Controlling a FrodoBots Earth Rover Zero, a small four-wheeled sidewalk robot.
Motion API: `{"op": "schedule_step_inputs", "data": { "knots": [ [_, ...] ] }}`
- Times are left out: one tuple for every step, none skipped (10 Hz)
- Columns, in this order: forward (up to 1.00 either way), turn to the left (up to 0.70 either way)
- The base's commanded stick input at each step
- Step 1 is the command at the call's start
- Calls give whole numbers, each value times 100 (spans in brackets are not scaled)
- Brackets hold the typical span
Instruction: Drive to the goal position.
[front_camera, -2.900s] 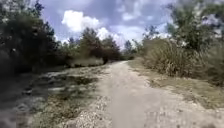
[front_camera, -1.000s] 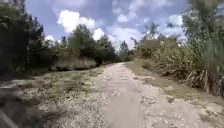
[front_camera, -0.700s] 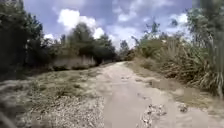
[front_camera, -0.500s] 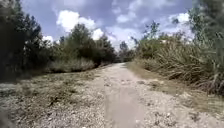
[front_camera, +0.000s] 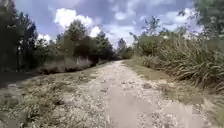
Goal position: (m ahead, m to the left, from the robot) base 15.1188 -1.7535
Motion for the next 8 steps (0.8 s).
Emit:
{"op": "schedule_step_inputs", "data": {
  "knots": [
    [85,0],
    [85,0],
    [85,0],
    [85,0],
    [85,0],
    [85,0],
    [85,0],
    [85,0]
  ]
}}
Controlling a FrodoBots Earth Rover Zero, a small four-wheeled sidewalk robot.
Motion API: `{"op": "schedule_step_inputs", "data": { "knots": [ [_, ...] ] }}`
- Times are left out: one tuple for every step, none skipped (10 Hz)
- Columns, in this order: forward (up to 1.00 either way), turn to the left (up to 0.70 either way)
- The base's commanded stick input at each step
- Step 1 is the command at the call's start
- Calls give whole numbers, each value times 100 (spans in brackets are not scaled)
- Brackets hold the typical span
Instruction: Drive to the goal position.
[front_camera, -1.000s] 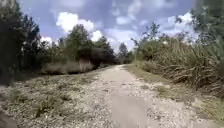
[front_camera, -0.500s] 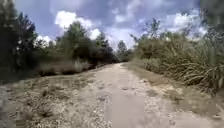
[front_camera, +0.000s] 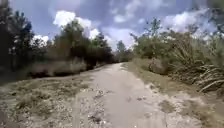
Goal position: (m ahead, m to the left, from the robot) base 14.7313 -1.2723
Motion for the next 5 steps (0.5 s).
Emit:
{"op": "schedule_step_inputs", "data": {
  "knots": [
    [85,0],
    [85,0],
    [85,0],
    [85,0],
    [85,0]
  ]
}}
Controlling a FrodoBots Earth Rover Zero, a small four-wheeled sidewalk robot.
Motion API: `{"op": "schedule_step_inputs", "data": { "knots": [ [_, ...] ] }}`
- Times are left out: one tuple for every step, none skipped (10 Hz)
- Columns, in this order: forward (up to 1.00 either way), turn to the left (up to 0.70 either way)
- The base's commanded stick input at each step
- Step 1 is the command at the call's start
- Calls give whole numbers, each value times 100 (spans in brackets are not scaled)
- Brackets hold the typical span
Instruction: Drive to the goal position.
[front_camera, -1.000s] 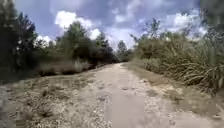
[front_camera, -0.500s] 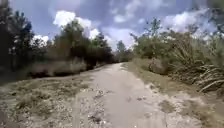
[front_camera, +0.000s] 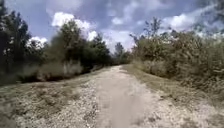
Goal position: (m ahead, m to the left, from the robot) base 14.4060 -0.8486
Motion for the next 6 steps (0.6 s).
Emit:
{"op": "schedule_step_inputs", "data": {
  "knots": [
    [85,0],
    [85,0],
    [85,4],
    [85,20],
    [85,33],
    [85,31]
  ]
}}
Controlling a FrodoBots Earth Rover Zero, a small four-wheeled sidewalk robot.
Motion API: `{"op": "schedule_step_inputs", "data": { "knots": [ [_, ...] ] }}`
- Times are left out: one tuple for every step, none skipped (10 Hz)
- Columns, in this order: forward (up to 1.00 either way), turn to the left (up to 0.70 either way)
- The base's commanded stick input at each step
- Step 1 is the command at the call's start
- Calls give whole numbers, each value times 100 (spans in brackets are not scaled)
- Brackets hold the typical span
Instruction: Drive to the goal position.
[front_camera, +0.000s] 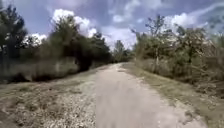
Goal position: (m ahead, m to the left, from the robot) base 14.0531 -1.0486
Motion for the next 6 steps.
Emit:
{"op": "schedule_step_inputs", "data": {
  "knots": [
    [85,8],
    [85,0],
    [85,0],
    [85,0],
    [85,0],
    [85,0]
  ]
}}
